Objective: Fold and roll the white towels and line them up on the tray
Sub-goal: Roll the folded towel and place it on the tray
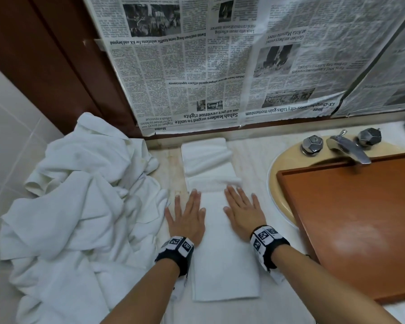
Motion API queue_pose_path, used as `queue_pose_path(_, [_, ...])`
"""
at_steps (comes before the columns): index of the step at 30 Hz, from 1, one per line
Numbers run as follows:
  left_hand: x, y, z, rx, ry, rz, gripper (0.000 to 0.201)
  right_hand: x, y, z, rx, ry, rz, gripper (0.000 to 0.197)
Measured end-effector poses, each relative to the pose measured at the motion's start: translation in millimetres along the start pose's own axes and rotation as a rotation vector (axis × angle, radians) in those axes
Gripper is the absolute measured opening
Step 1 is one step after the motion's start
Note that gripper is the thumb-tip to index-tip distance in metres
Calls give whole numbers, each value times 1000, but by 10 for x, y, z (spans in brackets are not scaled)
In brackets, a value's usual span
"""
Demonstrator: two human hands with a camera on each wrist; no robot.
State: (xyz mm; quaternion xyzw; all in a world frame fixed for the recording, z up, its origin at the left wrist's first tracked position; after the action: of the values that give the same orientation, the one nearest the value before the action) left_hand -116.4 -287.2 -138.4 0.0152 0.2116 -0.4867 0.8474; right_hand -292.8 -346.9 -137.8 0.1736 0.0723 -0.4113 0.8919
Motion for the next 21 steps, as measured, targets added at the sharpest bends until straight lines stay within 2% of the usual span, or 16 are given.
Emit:
queue_pose_path(4, [-3,105,45,-76,-3,49,55,-187,-19,36,38,-32,-108,79])
queue_pose_path(7, [-206,170,30,-142,1,58,55,-444,295,-52,25,-107,43,63])
queue_pose_path(10, [-580,125,-160,-72,51,-1,56,-637,562,-314,-1,-59,195,55])
queue_pose_path(12, [-726,120,-270,1,47,-18,65,-673,555,-379,7,-27,211,56])
queue_pose_path(14, [-740,201,-317,29,24,-4,68,-679,426,-367,-16,-21,173,59])
queue_pose_path(18, [-734,390,-275,22,18,90,63,-800,60,-264,5,35,-4,74])
queue_pose_path(21, [-885,362,-286,-32,36,143,58,-941,139,-241,74,-13,-21,76])
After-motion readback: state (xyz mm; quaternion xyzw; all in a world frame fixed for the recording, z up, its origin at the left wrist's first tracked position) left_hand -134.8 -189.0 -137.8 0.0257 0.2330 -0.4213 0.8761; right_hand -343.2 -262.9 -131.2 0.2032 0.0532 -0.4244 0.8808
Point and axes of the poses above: each hand's wrist, its own x-axis towards the middle knuckle, its own z-axis out of the back of the hand, y = z × x, the point moved 4 cm from there along x, towards the middle knuckle, and after that the axes turned 14 degrees about z, right-handed, at the moved point
